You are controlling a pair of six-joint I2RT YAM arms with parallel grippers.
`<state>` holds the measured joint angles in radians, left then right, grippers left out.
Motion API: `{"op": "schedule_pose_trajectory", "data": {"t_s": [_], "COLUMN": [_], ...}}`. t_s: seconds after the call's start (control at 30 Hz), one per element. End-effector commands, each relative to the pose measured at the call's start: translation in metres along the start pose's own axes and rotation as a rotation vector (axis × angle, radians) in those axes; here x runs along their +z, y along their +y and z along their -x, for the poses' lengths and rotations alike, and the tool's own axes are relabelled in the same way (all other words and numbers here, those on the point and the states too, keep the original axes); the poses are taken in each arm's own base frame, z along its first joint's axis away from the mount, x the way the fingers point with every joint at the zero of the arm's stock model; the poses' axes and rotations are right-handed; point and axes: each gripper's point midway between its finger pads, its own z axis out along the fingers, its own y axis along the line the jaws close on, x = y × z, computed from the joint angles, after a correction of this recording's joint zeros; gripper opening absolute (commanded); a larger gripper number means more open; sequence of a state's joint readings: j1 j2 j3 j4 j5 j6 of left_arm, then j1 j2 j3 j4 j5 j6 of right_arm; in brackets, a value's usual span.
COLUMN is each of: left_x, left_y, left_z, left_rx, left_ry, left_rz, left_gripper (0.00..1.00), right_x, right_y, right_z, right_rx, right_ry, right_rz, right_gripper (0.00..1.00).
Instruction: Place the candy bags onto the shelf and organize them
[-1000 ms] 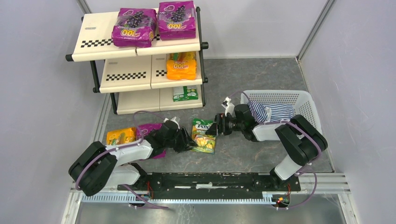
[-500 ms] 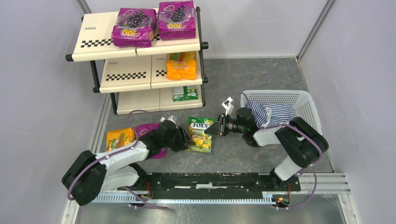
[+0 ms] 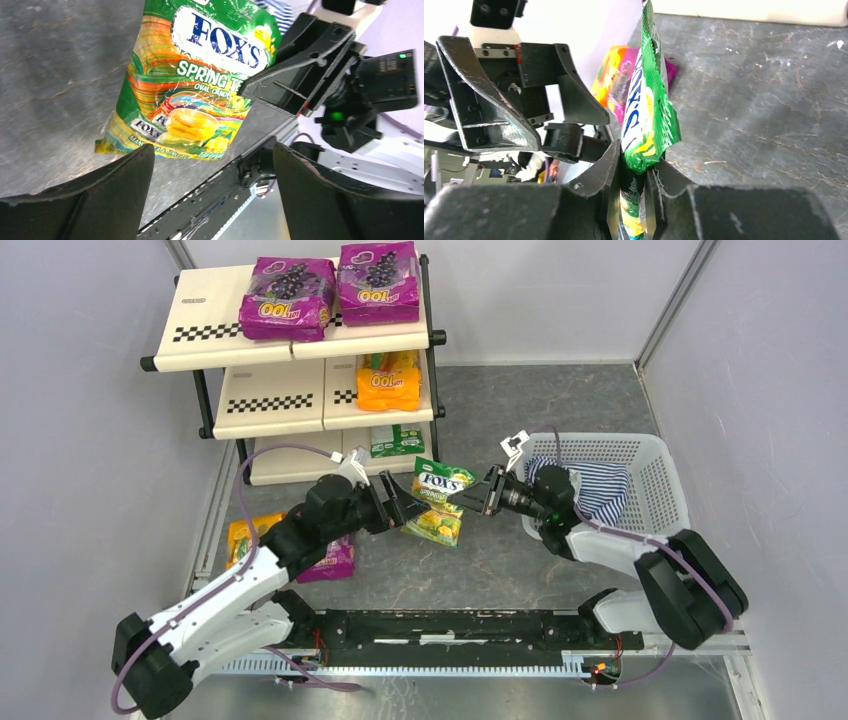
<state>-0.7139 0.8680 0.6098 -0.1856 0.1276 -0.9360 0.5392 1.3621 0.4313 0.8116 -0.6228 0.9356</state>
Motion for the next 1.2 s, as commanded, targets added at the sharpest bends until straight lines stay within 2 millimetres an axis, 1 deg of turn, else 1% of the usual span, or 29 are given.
{"op": "schedule_pose_trajectory", "data": {"t_s": [0.0, 0.07, 0.13, 0.27, 0.33, 0.53, 0.7, 0.83, 0.9, 1.0, 1.1, 1.17], "left_x": [-0.015, -0.022, -0.029, -0.04, -0.045, -0.048, -0.046, -0.042, -0.044, -0.041, -0.034, -0.031], "left_y": [-0.041, -0.055, -0.064, -0.073, -0.076, -0.071, -0.078, -0.091, -0.101, -0.107, -0.108, -0.107], "left_z": [0.01, 0.012, 0.013, 0.011, 0.009, 0.0, -0.002, 0.001, 0.006, 0.008, 0.009, 0.007], "left_rx": [0.023, -0.003, -0.003, -0.001, -0.006, -0.065, -0.138, -0.186, -0.192, -0.199, -0.221, -0.237], "left_ry": [-0.045, -0.068, -0.086, -0.096, -0.1, -0.094, -0.081, -0.062, -0.074, -0.084, -0.088, -0.087], "left_rz": [-0.203, -0.286, -0.352, -0.428, -0.466, -0.522, -0.607, -0.674, -0.72, -0.733, -0.718, -0.715], "left_gripper": [0.98, 1.0, 1.0, 1.0, 1.0, 1.0, 1.0, 1.0, 1.0, 0.93, 0.84, 0.8], "right_x": [-0.016, -0.028, -0.039, -0.052, -0.055, -0.065, -0.075, -0.076, -0.074, -0.075, -0.076, -0.08], "right_y": [0.043, 0.05, 0.059, 0.078, 0.086, 0.106, 0.117, 0.114, 0.111, 0.11, 0.109, 0.108], "right_z": [0.032, 0.042, 0.051, 0.066, 0.071, 0.081, 0.08, 0.075, 0.072, 0.071, 0.07, 0.07], "right_rx": [0.0, 0.057, 0.099, 0.131, 0.119, 0.127, 0.193, 0.214, 0.222, 0.233, 0.243, 0.253], "right_ry": [-0.13, -0.185, -0.238, -0.31, -0.327, -0.383, -0.42, -0.428, -0.423, -0.424, -0.433, -0.457], "right_rz": [0.11, 0.131, 0.169, 0.221, 0.24, 0.291, 0.359, 0.357, 0.352, 0.362, 0.368, 0.381], "right_gripper": [0.0, 0.0, 0.0, 0.0, 0.0, 0.0, 0.0, 0.0, 0.0, 0.0, 0.0, 0.0]}}
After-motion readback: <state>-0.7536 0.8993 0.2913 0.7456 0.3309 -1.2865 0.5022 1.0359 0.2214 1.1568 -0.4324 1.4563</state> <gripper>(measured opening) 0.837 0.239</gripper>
